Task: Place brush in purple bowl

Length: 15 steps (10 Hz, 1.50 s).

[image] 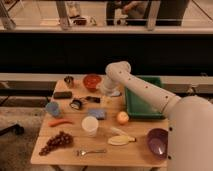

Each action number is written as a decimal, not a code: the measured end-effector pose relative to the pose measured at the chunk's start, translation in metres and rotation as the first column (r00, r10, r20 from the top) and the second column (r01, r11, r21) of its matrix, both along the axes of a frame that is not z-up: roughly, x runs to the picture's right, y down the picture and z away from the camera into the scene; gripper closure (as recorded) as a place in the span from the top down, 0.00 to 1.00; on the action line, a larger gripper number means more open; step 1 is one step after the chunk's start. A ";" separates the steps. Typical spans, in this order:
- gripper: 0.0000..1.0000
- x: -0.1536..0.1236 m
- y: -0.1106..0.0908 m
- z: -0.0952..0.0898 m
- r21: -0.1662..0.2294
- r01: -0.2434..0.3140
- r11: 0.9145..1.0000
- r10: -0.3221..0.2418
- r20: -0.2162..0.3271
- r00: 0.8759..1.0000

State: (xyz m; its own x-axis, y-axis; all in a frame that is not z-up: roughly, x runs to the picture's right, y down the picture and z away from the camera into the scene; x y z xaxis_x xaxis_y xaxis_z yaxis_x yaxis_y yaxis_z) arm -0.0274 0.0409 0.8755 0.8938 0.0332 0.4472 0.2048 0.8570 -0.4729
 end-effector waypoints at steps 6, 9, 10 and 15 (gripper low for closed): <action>0.65 -0.005 0.003 0.028 -0.012 -0.014 1.000 0.014 0.002 1.000; 0.57 -0.004 0.008 0.038 -0.023 -0.014 1.000 0.014 -0.005 1.000; 0.57 -0.002 0.009 0.043 -0.031 -0.015 0.999 0.015 -0.011 1.000; 0.57 -0.003 0.014 0.056 -0.046 -0.010 0.999 0.009 -0.022 1.000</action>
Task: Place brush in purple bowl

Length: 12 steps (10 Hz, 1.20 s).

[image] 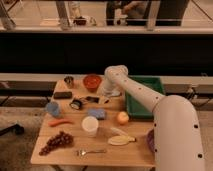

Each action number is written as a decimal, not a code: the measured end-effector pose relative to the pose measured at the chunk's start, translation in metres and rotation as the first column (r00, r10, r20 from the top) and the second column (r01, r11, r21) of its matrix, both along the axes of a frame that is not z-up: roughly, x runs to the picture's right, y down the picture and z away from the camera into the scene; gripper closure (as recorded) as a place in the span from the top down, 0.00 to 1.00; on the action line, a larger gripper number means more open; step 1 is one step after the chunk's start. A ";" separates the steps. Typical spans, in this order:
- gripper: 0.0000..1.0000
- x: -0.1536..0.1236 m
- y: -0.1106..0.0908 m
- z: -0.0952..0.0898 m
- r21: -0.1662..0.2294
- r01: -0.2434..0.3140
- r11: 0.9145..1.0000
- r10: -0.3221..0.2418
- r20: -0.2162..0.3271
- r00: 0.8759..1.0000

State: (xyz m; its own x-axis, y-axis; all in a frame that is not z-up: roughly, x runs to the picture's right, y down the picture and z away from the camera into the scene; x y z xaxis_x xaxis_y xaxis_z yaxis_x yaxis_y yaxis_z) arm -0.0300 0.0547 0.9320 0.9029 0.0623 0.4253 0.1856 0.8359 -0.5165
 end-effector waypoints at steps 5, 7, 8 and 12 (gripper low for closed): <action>0.57 0.009 -0.001 0.014 0.000 -0.011 1.000 0.011 -0.009 1.000; 0.57 0.012 0.001 0.021 -0.005 -0.016 1.000 0.016 -0.012 1.000; 0.56 0.014 0.003 0.023 -0.009 -0.018 1.000 0.017 -0.015 1.000; 0.48 0.020 0.010 0.031 -0.027 -0.024 0.999 0.023 -0.019 1.000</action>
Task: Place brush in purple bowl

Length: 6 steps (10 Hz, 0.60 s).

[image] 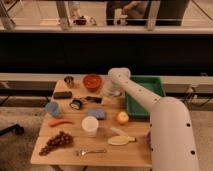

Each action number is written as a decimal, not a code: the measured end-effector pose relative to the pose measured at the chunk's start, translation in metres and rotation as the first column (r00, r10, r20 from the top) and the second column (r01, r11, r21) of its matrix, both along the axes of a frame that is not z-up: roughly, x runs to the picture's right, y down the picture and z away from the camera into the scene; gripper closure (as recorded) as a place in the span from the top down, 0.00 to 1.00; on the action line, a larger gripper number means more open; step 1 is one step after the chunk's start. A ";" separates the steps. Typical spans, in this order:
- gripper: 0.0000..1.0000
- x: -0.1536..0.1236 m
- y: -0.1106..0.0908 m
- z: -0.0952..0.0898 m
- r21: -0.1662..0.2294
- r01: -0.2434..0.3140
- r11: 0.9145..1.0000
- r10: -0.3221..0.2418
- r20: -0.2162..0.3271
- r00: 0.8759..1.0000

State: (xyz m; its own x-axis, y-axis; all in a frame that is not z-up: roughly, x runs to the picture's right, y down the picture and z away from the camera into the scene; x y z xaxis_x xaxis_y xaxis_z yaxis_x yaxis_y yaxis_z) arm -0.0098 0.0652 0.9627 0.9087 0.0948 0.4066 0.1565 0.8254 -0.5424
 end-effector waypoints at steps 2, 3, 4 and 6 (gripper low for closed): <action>0.37 0.002 0.003 0.001 -0.012 -0.002 1.000 0.002 0.001 1.000; 0.35 0.003 0.004 0.001 -0.014 -0.003 1.000 0.003 0.002 1.000; 0.28 0.004 0.004 0.002 -0.016 -0.005 1.000 0.005 0.003 1.000; 0.10 0.004 0.004 0.000 -0.012 -0.001 1.000 0.001 0.004 1.000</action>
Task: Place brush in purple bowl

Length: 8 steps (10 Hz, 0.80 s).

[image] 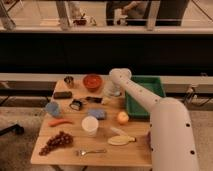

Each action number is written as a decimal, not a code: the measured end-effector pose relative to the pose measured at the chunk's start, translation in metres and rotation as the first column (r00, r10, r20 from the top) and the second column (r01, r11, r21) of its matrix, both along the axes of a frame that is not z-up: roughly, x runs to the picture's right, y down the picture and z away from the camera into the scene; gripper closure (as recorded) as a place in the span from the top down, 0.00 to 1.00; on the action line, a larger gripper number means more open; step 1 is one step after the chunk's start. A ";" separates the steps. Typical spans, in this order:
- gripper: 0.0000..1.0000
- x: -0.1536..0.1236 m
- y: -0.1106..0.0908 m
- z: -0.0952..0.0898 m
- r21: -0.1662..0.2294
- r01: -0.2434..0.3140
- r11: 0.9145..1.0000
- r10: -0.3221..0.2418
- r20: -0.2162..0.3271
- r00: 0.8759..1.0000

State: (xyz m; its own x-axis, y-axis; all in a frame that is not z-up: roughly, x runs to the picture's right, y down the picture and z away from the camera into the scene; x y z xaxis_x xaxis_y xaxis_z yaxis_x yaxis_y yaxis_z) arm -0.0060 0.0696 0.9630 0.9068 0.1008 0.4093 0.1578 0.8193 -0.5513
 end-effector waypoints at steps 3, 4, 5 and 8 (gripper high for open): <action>0.00 -0.001 -0.017 -0.020 0.037 -0.008 0.999 0.007 0.012 1.000; 0.00 -0.005 -0.026 -0.032 0.053 -0.010 0.999 0.009 0.016 1.000; 0.00 -0.010 -0.036 -0.044 0.067 -0.012 0.998 0.011 0.017 1.000; 0.00 -0.026 -0.056 -0.071 0.091 -0.012 0.996 0.011 0.013 1.000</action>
